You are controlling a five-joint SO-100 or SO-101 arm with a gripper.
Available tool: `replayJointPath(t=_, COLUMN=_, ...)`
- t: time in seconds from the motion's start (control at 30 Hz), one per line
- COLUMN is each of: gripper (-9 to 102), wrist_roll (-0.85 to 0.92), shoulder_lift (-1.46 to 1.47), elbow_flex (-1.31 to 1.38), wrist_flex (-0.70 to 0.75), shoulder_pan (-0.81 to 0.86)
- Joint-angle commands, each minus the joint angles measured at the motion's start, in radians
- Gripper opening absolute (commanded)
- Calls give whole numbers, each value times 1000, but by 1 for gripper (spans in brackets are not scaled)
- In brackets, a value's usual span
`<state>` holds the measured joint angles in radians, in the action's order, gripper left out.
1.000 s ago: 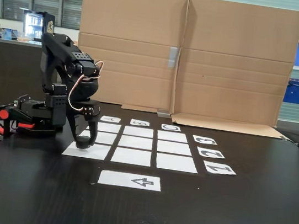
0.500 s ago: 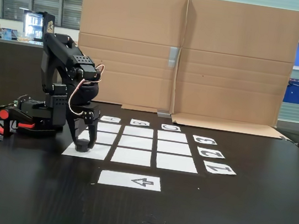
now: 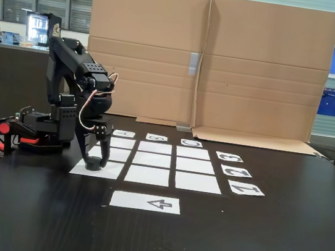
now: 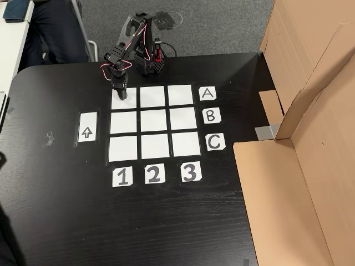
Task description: Pick up a new token and place it in the grid on square A1.
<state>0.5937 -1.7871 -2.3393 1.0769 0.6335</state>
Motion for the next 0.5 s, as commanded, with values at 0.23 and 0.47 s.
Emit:
replayJointPath(t=0.23, gripper=17, wrist_roll=6, shoulder_lift=18, elbow_flex=21, wrist_flex=-3, shoulder_pan=-9)
replayJointPath(t=0.47, gripper=26, wrist_roll=8, shoulder_lift=18, elbow_flex=21, wrist_flex=3, shoulder_pan=-6)
